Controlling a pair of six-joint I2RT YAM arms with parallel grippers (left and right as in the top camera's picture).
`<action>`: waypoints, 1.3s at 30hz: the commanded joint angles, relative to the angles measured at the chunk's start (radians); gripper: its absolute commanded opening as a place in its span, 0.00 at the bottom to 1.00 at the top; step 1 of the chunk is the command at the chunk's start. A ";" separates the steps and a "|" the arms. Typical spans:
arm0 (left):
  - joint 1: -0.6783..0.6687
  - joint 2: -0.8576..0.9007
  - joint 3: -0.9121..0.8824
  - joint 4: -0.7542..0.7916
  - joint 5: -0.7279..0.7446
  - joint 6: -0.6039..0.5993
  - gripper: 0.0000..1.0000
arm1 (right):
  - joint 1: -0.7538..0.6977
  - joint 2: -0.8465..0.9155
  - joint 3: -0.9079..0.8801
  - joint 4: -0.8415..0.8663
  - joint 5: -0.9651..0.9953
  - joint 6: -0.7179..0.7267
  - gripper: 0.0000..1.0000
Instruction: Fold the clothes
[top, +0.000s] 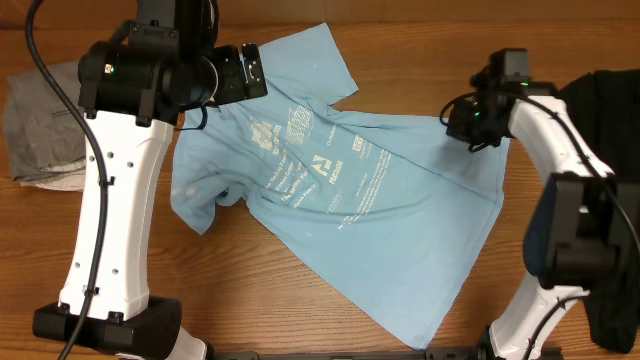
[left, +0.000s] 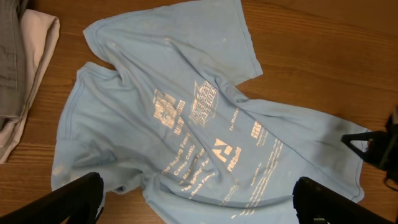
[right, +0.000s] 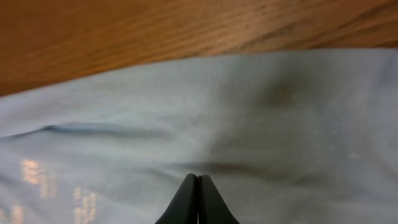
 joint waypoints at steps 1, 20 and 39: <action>-0.006 0.006 0.004 0.001 0.003 0.010 1.00 | 0.027 0.059 0.026 0.020 0.079 -0.007 0.04; -0.006 0.006 0.004 0.001 0.003 0.010 1.00 | 0.035 0.320 0.026 0.158 0.239 0.020 0.04; -0.006 0.006 0.004 0.001 0.003 0.010 1.00 | -0.041 0.355 0.049 0.375 0.263 0.046 0.04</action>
